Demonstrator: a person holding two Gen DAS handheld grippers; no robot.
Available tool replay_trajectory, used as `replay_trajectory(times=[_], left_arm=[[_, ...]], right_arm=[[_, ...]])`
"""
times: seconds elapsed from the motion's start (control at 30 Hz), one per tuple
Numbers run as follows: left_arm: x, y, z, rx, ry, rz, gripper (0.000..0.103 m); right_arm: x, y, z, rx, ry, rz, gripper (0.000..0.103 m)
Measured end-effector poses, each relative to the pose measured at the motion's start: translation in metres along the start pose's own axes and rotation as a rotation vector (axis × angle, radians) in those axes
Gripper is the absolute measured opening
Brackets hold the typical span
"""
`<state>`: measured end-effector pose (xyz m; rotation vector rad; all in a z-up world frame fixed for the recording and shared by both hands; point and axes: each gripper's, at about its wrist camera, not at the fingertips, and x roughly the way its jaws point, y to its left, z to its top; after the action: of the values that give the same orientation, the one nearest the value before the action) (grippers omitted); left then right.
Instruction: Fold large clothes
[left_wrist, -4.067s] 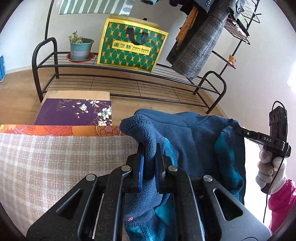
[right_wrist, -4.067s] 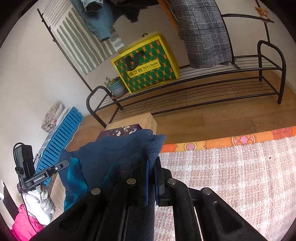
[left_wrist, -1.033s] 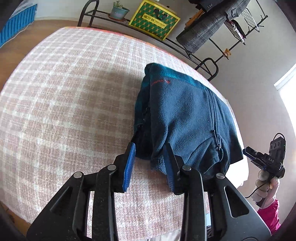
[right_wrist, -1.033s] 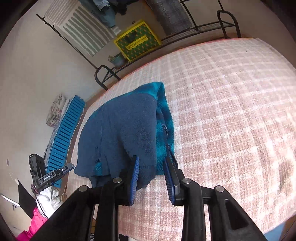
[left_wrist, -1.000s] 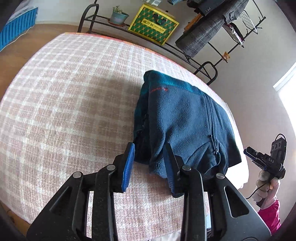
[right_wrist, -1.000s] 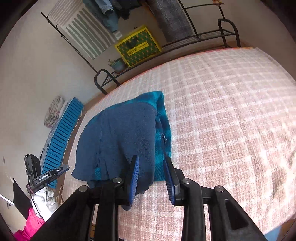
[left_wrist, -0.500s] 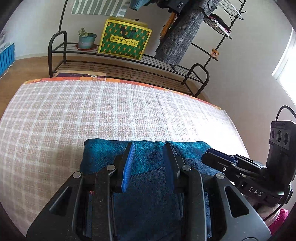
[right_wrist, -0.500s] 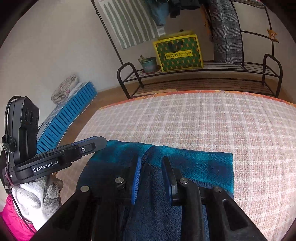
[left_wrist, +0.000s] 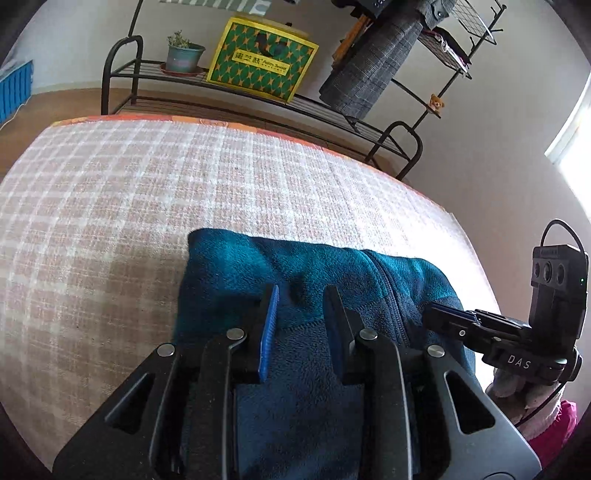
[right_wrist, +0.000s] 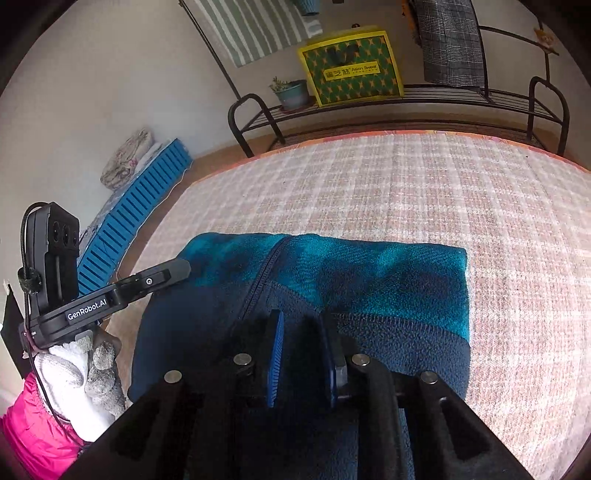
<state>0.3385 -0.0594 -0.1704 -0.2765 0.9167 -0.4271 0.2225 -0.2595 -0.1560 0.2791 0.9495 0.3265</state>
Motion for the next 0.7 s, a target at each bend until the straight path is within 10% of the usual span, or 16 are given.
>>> replay_trajectory(times=[0.33, 0.7], left_arm=[[0.033, 0.070, -0.021, -0.196, 0.099, 0.020, 0.045], [-0.038, 0.059, -0.015, -0.119, 0.038, 0.045, 0.045]], right_arm=[[0.010, -0.044, -0.022, 0.131, 0.003, -0.025, 0.012], [-0.060, -0.038, -0.043, 0.138, -0.036, -0.080, 0.020]])
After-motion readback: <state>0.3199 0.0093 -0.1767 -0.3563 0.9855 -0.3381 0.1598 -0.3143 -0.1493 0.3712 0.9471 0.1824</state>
